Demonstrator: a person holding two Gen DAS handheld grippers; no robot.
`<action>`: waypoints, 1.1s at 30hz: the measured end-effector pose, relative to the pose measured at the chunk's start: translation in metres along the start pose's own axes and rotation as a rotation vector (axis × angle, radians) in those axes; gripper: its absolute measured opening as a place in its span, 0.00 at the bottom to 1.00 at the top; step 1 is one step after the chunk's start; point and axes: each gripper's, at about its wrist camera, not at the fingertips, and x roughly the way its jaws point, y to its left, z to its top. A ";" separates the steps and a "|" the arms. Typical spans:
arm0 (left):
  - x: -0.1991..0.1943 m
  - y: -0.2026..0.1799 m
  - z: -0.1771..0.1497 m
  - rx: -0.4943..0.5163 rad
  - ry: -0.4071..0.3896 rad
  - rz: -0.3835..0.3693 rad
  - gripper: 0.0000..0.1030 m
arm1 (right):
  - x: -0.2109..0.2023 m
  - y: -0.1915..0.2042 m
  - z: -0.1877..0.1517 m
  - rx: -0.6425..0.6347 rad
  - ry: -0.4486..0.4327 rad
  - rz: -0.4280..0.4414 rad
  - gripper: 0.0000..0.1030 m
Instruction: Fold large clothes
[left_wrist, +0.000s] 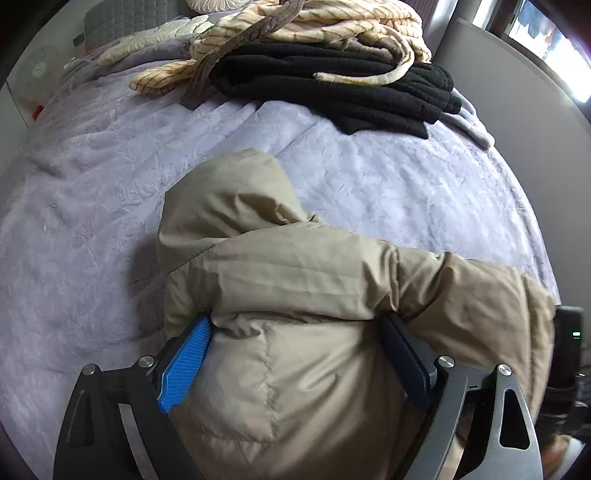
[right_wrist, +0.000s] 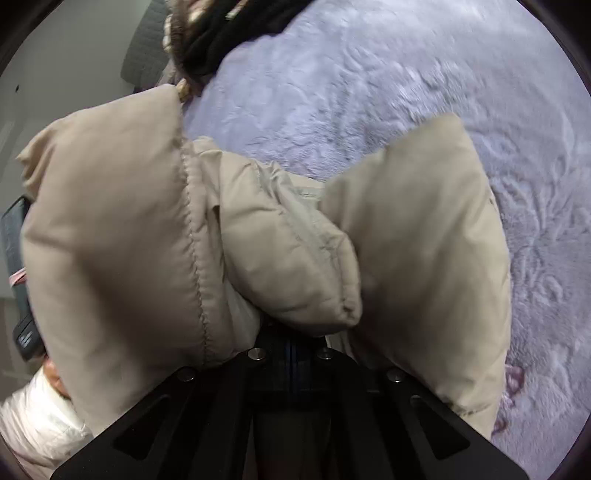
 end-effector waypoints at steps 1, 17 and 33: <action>-0.008 -0.004 0.002 0.009 -0.018 -0.025 0.88 | -0.003 -0.004 -0.001 0.019 -0.006 0.017 0.00; 0.023 -0.074 -0.004 0.221 0.004 0.007 0.88 | -0.131 0.026 -0.069 0.052 -0.256 -0.053 0.10; 0.036 -0.095 -0.016 0.276 0.005 0.106 0.90 | -0.068 0.011 -0.139 -0.010 -0.135 -0.305 0.00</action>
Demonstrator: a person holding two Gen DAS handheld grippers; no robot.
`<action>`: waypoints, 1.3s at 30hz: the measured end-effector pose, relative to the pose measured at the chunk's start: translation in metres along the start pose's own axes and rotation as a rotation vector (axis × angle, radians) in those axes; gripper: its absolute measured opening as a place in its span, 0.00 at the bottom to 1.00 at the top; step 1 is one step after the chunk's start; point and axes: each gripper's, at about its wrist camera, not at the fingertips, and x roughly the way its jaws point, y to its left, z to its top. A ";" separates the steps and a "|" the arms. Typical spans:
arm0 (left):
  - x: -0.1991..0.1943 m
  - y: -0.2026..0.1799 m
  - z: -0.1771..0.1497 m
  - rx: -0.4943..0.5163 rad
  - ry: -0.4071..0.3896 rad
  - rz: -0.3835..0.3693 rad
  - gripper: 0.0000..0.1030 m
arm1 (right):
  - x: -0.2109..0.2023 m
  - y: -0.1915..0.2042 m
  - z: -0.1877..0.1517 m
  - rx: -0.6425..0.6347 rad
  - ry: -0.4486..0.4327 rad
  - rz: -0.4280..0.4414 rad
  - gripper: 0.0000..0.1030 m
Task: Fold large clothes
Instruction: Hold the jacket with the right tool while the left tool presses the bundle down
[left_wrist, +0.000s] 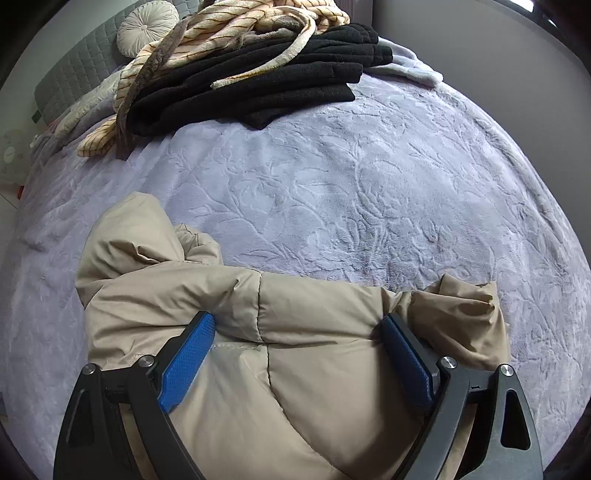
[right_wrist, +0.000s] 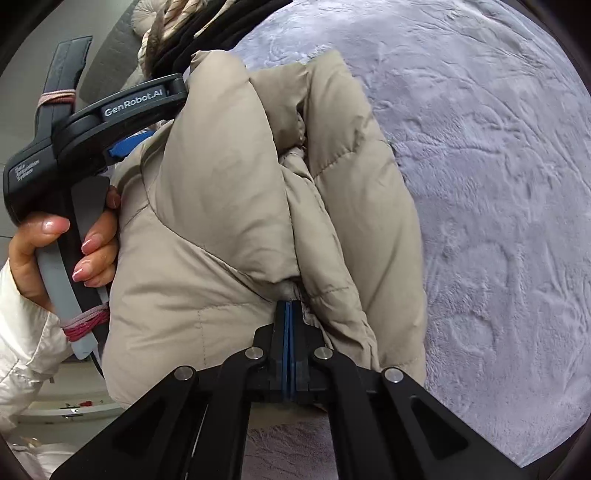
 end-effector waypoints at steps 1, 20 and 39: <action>0.003 -0.002 0.001 0.007 0.008 0.011 0.90 | -0.001 -0.002 -0.003 -0.010 -0.003 -0.007 0.00; -0.052 0.020 -0.001 -0.023 0.043 0.037 0.90 | 0.030 0.001 0.022 -0.002 0.030 0.014 0.00; -0.093 0.068 -0.037 -0.114 0.089 0.068 0.90 | 0.032 0.007 0.058 0.009 0.084 -0.008 0.00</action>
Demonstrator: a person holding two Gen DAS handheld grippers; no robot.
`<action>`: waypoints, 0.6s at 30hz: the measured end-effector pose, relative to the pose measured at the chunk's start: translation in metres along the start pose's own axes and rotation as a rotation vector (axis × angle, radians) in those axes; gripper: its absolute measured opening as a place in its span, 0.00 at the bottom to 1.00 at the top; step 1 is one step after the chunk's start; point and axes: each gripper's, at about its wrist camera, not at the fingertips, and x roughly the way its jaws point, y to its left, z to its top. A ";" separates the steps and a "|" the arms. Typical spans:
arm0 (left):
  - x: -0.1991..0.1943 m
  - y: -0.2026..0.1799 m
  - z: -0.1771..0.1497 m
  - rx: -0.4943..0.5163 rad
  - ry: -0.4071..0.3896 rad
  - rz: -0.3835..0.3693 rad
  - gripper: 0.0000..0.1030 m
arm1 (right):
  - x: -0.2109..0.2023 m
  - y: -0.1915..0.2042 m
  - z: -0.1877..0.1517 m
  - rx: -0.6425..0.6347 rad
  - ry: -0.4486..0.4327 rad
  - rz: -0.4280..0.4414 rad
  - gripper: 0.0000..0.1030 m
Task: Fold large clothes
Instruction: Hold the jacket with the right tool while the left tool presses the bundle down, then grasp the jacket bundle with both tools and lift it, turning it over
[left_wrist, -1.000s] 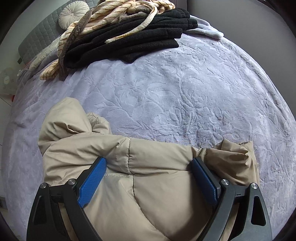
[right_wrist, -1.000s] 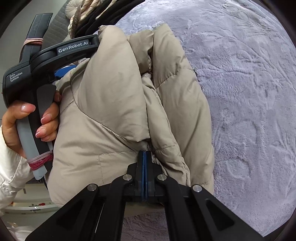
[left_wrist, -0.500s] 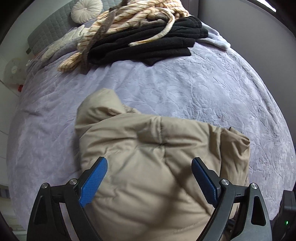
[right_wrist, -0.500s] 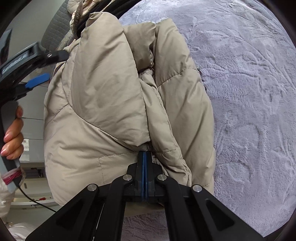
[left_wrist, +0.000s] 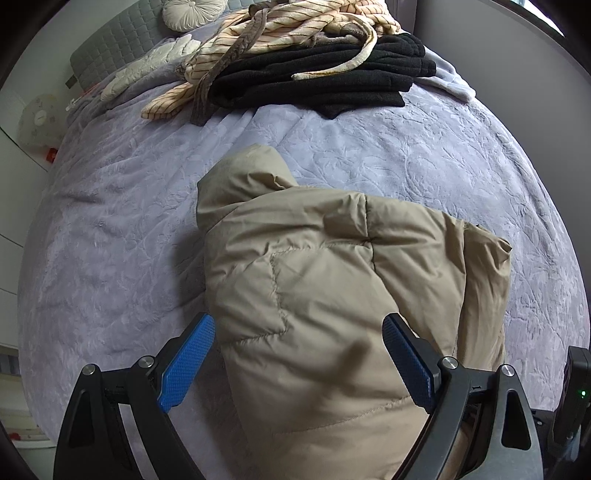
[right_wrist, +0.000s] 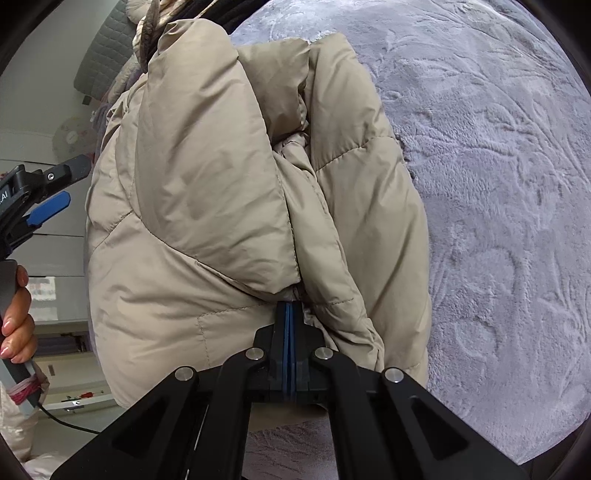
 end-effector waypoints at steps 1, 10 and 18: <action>0.000 0.002 -0.001 -0.005 0.003 -0.004 0.90 | 0.001 0.001 0.001 -0.003 0.003 -0.004 0.00; 0.000 0.041 -0.028 -0.096 -0.003 -0.159 1.00 | -0.005 0.016 0.011 0.003 0.026 -0.021 0.00; 0.025 0.090 -0.056 -0.223 0.101 -0.262 1.00 | -0.047 0.037 0.040 -0.070 -0.015 -0.037 0.72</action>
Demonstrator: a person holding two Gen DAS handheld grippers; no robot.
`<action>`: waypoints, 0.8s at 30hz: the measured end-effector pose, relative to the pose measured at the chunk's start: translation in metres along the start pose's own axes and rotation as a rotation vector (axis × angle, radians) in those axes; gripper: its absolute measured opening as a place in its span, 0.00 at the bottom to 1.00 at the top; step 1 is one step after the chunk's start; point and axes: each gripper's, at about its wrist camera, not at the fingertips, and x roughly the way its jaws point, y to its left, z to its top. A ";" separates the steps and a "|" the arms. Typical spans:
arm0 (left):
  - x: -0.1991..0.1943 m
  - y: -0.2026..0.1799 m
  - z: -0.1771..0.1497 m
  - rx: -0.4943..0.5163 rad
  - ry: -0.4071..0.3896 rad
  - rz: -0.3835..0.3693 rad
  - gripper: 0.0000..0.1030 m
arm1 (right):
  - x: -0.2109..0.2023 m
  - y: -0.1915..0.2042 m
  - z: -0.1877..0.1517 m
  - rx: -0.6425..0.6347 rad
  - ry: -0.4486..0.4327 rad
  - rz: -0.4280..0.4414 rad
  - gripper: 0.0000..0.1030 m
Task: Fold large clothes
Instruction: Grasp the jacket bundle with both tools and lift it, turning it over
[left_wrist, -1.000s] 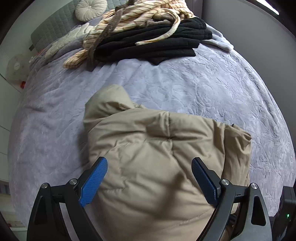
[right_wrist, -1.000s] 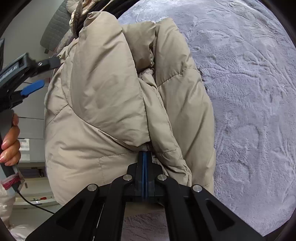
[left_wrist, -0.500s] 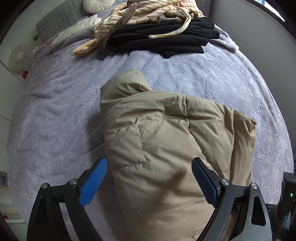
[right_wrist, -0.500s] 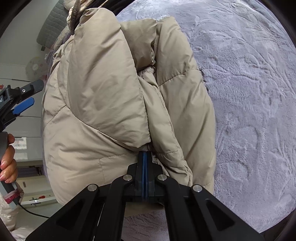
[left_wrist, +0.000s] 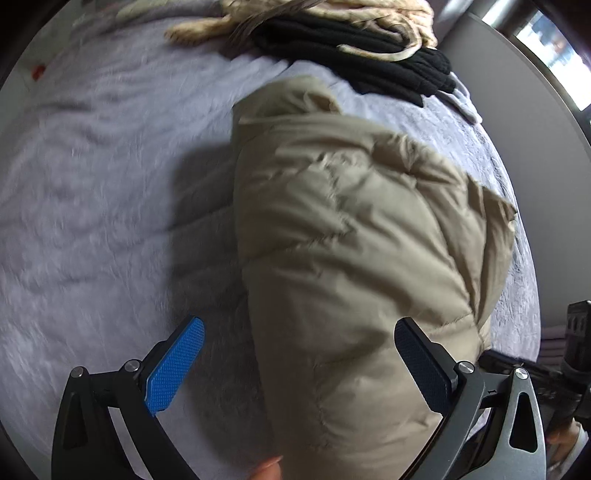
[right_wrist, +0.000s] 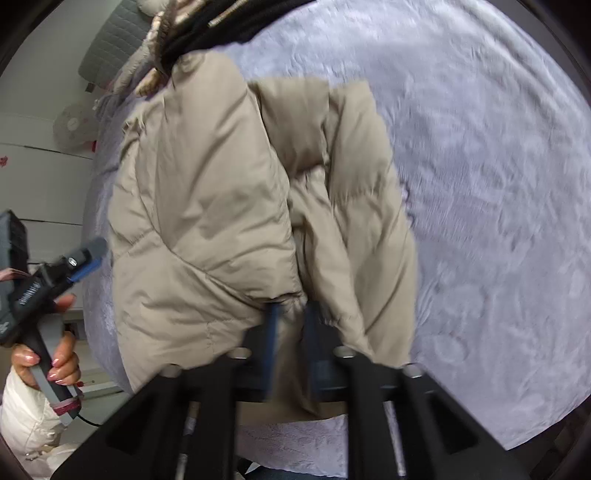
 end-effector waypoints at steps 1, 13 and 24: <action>0.003 0.007 -0.001 -0.023 0.010 -0.008 1.00 | -0.006 -0.002 0.006 -0.008 -0.023 0.007 0.87; 0.042 0.043 0.001 -0.130 0.154 -0.376 1.00 | 0.018 -0.034 0.041 0.003 0.027 0.143 1.00; 0.083 0.044 -0.005 -0.120 0.233 -0.566 1.00 | 0.069 -0.053 0.064 0.015 0.138 0.167 1.00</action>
